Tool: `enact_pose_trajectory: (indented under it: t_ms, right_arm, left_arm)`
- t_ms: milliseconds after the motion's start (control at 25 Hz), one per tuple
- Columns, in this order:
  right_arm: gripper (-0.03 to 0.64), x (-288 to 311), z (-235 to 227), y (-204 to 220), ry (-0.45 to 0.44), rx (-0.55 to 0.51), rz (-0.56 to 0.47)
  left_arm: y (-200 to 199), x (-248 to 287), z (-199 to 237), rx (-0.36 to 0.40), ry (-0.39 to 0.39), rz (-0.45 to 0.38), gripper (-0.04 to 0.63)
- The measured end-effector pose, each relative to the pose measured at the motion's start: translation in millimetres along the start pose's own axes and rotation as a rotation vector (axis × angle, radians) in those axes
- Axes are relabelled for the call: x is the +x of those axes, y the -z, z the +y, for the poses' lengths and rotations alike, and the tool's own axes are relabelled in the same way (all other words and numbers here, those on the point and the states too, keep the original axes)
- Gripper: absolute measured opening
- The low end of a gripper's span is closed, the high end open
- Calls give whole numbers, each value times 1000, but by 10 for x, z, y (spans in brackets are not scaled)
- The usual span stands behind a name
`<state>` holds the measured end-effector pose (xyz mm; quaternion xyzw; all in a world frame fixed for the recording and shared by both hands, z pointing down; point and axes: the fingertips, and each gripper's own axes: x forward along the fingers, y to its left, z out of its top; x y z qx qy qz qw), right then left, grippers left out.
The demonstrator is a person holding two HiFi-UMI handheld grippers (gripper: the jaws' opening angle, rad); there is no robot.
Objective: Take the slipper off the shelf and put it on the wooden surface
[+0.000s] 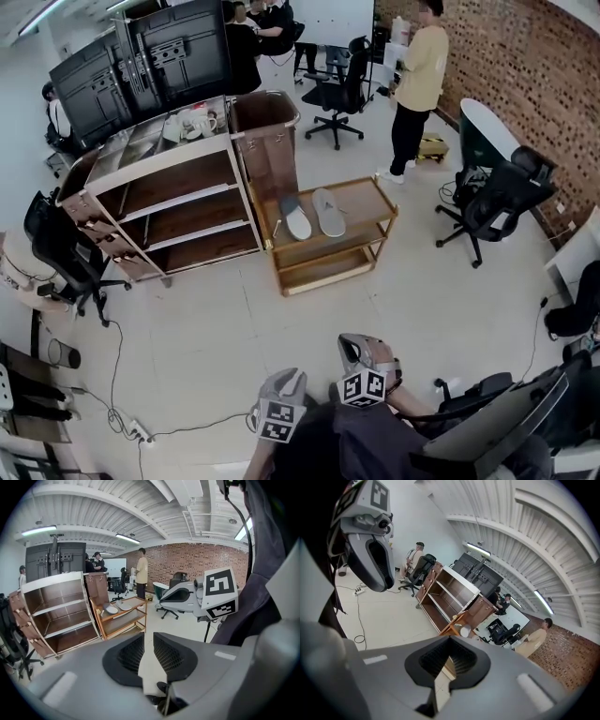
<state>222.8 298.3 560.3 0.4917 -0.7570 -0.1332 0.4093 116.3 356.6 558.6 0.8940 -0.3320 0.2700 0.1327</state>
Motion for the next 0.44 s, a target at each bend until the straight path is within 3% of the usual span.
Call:
enact_pose_trajectory:
  t_ms: [440]
  right_arm:
    - [0,60,75,-76,-17,-4,-3]
  left_arm:
    - [41,-33,63,-10,0,16,66]
